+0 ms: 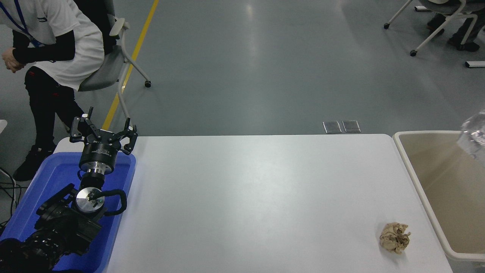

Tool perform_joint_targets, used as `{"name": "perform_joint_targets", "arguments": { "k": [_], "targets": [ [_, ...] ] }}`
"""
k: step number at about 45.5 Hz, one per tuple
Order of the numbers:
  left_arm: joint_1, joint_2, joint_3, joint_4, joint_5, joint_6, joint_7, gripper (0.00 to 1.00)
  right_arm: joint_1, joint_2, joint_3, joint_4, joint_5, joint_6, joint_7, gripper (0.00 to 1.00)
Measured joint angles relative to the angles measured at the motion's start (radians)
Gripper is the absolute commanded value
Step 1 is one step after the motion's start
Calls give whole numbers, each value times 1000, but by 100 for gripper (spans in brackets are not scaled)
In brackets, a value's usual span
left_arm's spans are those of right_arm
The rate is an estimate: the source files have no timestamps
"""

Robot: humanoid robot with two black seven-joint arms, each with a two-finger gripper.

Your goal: Pick up foil plate and place in dustbin

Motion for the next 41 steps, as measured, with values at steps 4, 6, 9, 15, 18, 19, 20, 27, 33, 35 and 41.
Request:
{"name": "perform_joint_targets", "arguments": {
  "k": [4, 6, 9, 15, 18, 19, 20, 27, 33, 35, 41],
  "targets": [
    [0, 0, 0, 0, 0, 0, 0, 99, -82, 55, 69, -54, 28, -60, 1, 0],
    [0, 0, 0, 0, 0, 0, 0, 99, -119, 78, 102, -81, 38, -83, 0, 0],
    [0, 0, 0, 0, 1, 0, 0, 99, -174, 121, 168, -131, 52, -121, 1, 0],
    [0, 0, 0, 0, 1, 0, 0, 99, -240, 192, 246, -214, 65, -163, 1, 0],
    [0, 0, 0, 0, 1, 0, 0, 99, -262, 222, 271, -248, 70, -186, 2, 0],
    [0, 0, 0, 0, 1, 0, 0, 99, -271, 235, 280, -260, 71, -197, 2, 0],
    [0, 0, 0, 0, 1, 0, 0, 99, -277, 243, 285, -266, 72, -205, 2, 0],
    [0, 0, 0, 0, 0, 0, 0, 99, -309, 299, 313, -305, 77, -279, 2, 0],
    [0, 0, 0, 0, 0, 0, 0, 99, -324, 335, 326, -322, 79, -335, 2, 0],
    [0, 0, 0, 0, 0, 0, 0, 99, -328, 346, 329, -326, 80, -353, 2, 0],
    [0, 0, 0, 0, 0, 0, 0, 99, -341, 378, 335, -334, 81, -399, 2, 0]
  ]
}}
